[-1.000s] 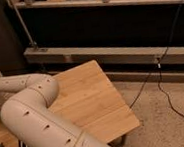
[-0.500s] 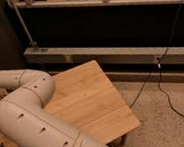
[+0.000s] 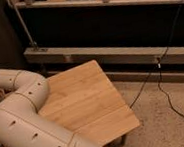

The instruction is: Place the ceramic cup in the ceramic bowl

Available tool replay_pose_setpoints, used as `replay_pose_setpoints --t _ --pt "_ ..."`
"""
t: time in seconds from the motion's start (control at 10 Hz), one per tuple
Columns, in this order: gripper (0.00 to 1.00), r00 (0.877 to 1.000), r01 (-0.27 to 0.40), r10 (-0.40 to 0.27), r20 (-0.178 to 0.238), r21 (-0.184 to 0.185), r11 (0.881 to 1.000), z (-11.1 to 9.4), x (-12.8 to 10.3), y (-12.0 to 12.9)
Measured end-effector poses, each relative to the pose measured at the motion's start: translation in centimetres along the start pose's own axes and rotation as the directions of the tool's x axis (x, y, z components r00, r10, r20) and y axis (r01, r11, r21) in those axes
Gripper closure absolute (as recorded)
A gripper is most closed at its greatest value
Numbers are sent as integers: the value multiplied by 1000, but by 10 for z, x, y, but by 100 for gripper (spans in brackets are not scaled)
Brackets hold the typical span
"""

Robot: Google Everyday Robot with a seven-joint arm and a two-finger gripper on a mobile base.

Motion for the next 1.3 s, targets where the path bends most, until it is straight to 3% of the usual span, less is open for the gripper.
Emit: replay_pose_setpoints --t 0.4,0.9,1.3 --pt "100 999 27 -27 30 -14 1000 -18 -11 -2" --pt "100 993 56 -47 110 -83 995 11 -33 8" --pt "100 987 82 -70 146 -78 994 25 -41 4"
